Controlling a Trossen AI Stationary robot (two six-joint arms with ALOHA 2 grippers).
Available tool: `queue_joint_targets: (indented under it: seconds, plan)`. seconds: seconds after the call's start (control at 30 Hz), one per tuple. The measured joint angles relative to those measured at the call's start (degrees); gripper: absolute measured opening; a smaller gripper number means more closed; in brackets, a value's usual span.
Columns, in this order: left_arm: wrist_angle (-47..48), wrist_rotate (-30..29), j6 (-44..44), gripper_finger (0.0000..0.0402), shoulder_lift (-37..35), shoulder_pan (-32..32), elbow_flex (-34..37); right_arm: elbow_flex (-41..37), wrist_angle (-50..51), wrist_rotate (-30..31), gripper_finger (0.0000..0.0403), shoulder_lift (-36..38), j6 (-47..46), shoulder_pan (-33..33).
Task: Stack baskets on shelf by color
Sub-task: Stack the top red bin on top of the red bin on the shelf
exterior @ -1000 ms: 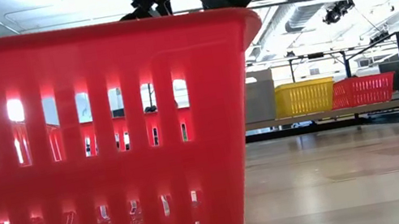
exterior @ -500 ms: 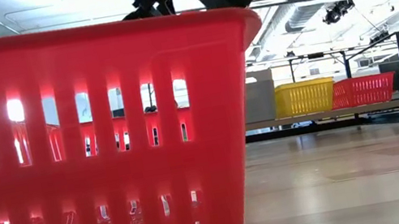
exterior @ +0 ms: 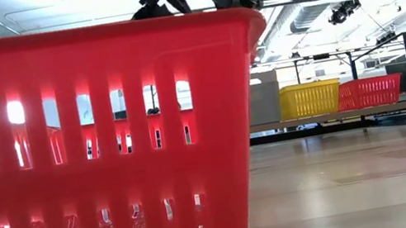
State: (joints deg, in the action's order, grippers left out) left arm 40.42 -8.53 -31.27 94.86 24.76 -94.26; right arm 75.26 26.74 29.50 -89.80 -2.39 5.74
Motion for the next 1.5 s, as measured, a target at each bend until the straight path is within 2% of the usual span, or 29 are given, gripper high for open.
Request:
queue_joint_targets:
  seconds: [0.33,0.53,0.8,1.03,1.5]
  plan:
    - [-1.3,3.3,8.9,0.0118,-0.4,3.3,-0.1,0.0,5.6,2.8,0.0001,0.3,-5.4,-3.7]
    - [-1.0,6.6,13.5,0.0117,-0.4,4.8,-0.1,0.0,13.8,3.0,0.0000,2.4,-9.1,-5.4]
    - [-0.9,6.5,18.0,0.0117,-0.4,6.0,-0.1,0.0,23.2,5.2,0.0000,7.4,-11.5,-5.5]
    - [-1.6,6.3,18.0,0.0117,-0.4,6.5,0.0,-1.6,31.5,4.4,0.0000,14.0,-6.3,-4.3]
    - [-2.1,6.2,18.0,0.0117,-0.4,7.1,0.0,-17.1,31.1,-4.1,0.0000,38.3,9.9,4.3]
